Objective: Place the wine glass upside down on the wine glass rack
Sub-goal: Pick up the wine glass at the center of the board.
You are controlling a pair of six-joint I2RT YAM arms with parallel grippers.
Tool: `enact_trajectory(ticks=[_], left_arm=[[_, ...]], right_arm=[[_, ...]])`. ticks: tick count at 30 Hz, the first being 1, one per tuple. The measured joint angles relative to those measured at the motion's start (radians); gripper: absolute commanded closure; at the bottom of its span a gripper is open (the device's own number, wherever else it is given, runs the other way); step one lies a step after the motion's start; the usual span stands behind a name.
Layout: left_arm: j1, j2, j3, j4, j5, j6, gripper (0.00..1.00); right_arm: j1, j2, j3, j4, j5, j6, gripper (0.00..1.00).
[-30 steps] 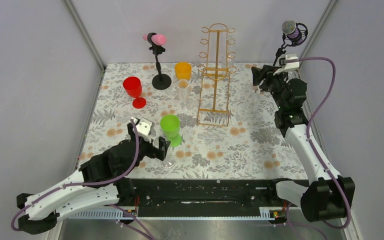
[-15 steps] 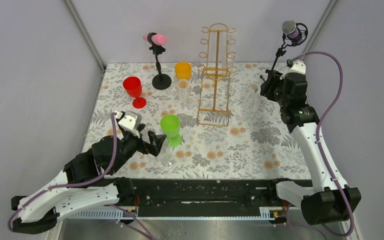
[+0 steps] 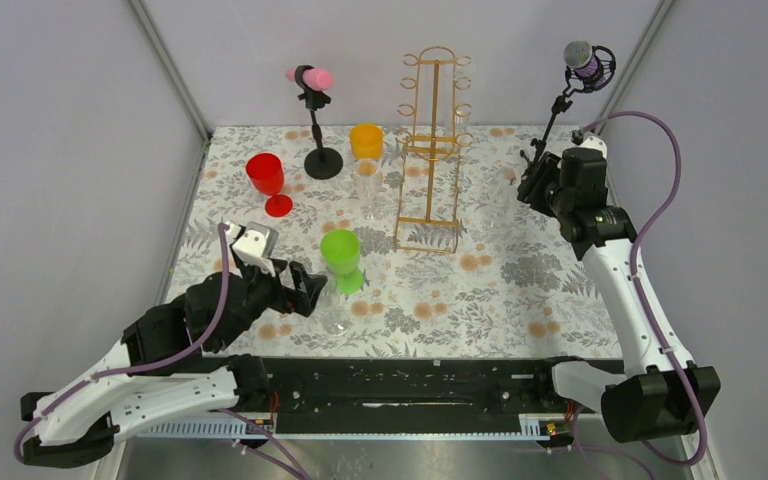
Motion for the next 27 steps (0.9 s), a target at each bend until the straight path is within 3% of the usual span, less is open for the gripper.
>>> enact_trajectory(ticks=[13,27], left_arm=[[0.0,-0.005,0.001,-0.037,0.013,-0.048,0.11],[0.0,-0.045,0.06,-0.041,0.016,-0.035,0.11]], right_arm=[[0.0,0.082,0.014,-0.051,0.032,0.041,0.49],[0.0,0.314,0.138,-0.03,0.106,0.082,0.48]])
